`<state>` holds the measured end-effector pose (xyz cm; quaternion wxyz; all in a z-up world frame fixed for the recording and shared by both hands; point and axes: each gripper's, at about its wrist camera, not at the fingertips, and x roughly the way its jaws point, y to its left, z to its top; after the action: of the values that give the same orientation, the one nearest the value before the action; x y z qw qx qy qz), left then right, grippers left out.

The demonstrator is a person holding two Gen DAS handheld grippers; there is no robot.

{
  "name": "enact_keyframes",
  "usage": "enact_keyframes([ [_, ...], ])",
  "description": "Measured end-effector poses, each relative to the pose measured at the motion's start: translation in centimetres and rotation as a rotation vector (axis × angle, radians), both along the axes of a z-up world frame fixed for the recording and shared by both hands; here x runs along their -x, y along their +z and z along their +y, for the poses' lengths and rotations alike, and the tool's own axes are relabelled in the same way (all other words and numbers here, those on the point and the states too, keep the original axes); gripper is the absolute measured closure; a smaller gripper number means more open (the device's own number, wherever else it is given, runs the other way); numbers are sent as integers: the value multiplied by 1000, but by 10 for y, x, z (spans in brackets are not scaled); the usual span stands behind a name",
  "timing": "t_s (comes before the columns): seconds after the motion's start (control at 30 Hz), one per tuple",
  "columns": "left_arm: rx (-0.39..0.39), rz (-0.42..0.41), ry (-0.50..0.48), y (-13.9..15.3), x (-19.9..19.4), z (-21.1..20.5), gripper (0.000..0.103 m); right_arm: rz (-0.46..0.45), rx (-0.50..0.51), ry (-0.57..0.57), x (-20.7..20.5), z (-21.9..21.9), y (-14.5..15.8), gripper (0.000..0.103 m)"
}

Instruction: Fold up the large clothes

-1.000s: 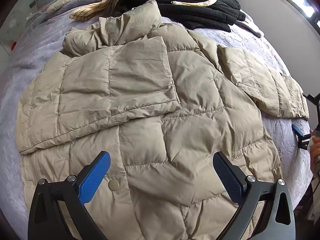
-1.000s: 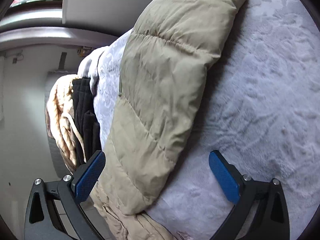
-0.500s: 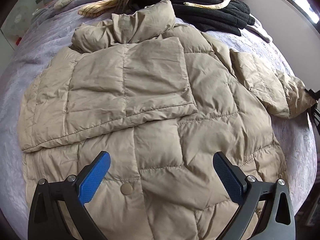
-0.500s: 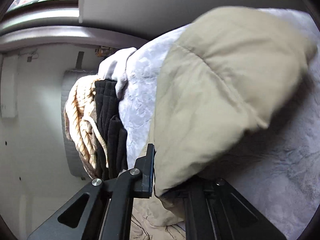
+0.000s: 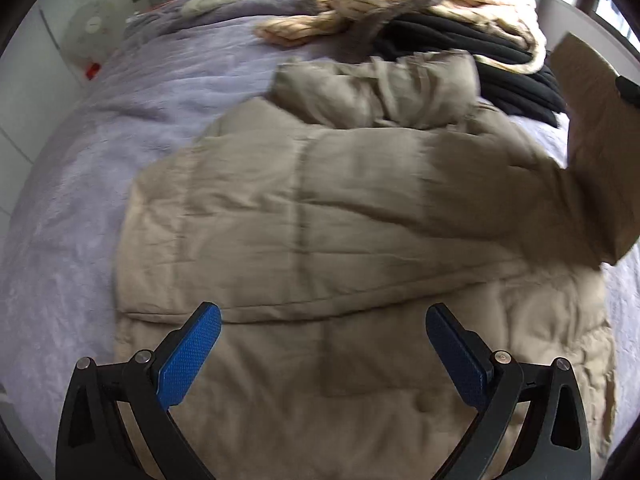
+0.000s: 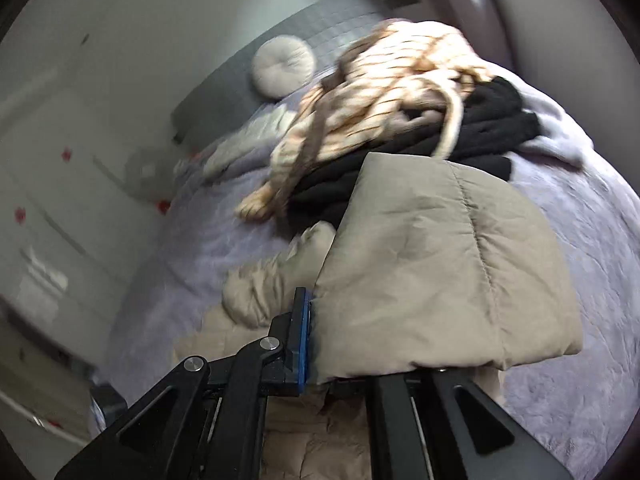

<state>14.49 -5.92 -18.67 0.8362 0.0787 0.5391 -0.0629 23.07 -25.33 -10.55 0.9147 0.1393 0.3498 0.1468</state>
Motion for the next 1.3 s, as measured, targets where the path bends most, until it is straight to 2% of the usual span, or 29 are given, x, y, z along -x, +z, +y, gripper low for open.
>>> enact_keyframes([
  [0.1, -16, 0, 50, -5, -8, 27, 0, 81, 145, 109, -2, 66, -43, 95],
  [0.23, -24, 5, 86, -12, -16, 51, 0, 213, 222, 131, -11, 90, -106, 95],
  [0.33, -19, -2, 95, -17, -19, 61, 0, 272, 213, 99, -16, 90, -127, 95],
  [0.47, -13, -4, 89, -21, -19, 65, 0, 301, 173, 60, -17, 74, -132, 93],
  [0.5, -11, -3, 87, -22, -19, 65, 0, 308, 161, 53, -17, 70, -132, 86],
  [0.57, -8, -5, 85, -22, -19, 66, 0, 311, 129, 43, -17, 65, -128, 56],
  [0.6, -6, -5, 83, -22, -19, 65, 0, 305, 116, 42, -14, 67, -125, 31],
  [0.63, -3, -5, 82, -22, -19, 64, 0, 290, 98, 36, -10, 63, -121, 25],
  [0.77, 15, -11, 72, -21, -16, 64, 0, 291, 31, 9, 10, 59, -111, 25],
  [0.93, 107, -12, 75, -18, -13, 80, 0, 299, -174, -126, 29, 24, -106, 25],
  [1.13, 198, -15, 96, -15, -9, 105, 0, 305, -387, -273, 18, -14, -113, 27],
  [1.17, 221, -14, 99, -15, -10, 109, 0, 310, -422, -290, 14, -18, -115, 32],
  [1.2, 250, -9, 103, -14, -10, 113, 0, 317, -462, -302, 10, -22, -117, 54],
  [1.23, 280, 2, 112, -14, -11, 117, 0, 327, -504, -304, 3, -24, -119, 85],
  [1.27, 303, 10, 122, -14, -12, 121, 0, 323, -523, -293, -2, -22, -119, 94],
  [1.3, 331, 16, 133, -14, -14, 126, 0, 298, -524, -272, -7, -16, -113, 95],
])
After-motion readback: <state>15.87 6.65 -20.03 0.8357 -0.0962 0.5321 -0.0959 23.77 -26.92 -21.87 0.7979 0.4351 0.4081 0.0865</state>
